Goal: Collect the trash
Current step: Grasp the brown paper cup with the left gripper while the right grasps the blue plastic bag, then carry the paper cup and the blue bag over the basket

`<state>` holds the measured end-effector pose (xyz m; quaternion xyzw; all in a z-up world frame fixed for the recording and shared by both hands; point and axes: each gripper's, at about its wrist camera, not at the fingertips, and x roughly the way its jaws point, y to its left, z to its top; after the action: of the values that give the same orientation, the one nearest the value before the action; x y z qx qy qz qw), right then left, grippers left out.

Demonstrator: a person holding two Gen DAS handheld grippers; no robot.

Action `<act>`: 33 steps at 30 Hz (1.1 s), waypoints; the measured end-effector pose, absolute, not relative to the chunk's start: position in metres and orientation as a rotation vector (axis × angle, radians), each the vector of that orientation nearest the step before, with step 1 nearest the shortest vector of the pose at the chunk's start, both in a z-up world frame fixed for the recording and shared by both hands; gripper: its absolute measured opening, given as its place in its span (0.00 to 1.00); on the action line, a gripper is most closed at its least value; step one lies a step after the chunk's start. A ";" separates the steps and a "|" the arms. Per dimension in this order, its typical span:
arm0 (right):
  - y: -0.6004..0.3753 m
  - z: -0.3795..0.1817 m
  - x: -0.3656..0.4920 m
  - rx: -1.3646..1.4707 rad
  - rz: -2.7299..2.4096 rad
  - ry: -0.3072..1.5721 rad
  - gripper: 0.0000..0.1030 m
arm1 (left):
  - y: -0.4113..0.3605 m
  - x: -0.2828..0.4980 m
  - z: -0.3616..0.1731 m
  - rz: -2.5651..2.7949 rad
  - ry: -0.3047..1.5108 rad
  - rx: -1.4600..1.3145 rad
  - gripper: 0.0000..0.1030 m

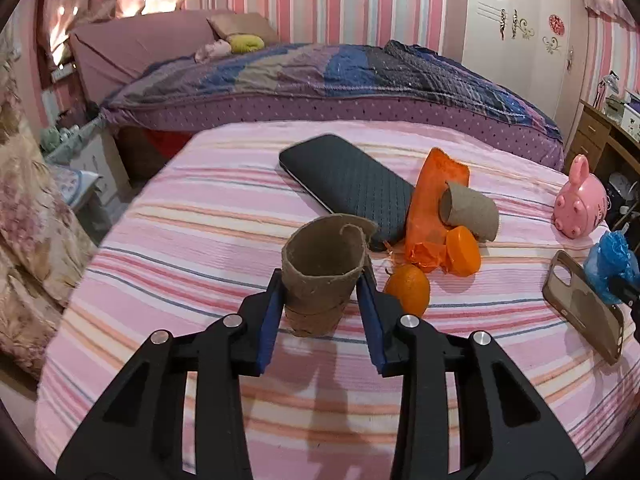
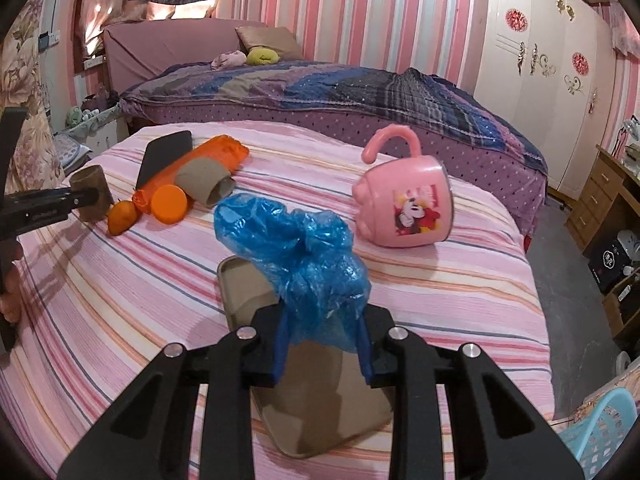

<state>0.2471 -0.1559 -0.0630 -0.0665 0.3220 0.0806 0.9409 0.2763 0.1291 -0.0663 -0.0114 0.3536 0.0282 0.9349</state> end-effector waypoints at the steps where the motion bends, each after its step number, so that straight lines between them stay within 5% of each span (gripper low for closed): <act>1: -0.156 -0.066 0.248 -0.133 0.165 0.655 0.27 | 0.128 0.270 -0.061 0.060 0.709 -0.016 0.34; 33: -0.284 -0.031 0.111 -0.049 -0.001 0.579 0.27 | 0.016 0.120 -0.052 0.066 0.642 0.004 0.34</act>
<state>0.1113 -0.2843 -0.0307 -0.0240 0.2852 -0.0004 0.9582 0.1200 0.0161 -0.0517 0.0022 0.3156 0.0323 0.9483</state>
